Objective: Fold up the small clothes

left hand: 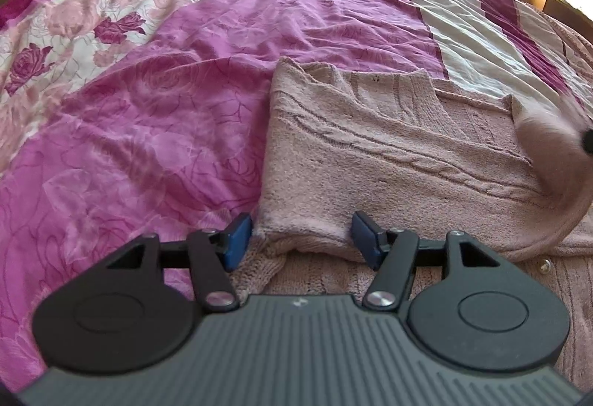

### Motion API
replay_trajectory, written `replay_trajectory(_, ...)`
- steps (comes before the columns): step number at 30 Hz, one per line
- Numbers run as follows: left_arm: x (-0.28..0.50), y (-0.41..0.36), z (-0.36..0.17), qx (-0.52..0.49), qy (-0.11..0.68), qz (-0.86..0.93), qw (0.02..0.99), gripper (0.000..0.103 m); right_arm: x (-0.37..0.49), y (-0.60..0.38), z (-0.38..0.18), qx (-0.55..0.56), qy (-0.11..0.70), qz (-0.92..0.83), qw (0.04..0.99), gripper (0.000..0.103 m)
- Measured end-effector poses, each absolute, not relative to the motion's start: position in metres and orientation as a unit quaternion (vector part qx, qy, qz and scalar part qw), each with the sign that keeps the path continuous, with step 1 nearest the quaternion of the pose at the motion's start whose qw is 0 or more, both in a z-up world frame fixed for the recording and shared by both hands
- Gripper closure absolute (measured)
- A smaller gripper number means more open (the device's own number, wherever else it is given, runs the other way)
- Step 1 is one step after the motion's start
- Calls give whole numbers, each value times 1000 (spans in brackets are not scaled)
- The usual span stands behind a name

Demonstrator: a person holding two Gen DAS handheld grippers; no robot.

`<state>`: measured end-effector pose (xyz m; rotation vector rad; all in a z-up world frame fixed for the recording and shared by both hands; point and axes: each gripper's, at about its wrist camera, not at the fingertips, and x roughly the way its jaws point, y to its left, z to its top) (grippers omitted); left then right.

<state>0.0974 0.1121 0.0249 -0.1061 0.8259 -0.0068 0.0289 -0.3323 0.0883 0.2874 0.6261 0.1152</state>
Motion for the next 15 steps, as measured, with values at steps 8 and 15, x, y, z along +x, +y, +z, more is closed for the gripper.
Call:
replay_trajectory(8,99,112,24,-51,402,-1,914,39,-9,-375,51,122,362,25,924,94)
replay_trajectory(15,99,112,23,-52,402,0,914,38,-34,-393,43,162,359,23,919,57)
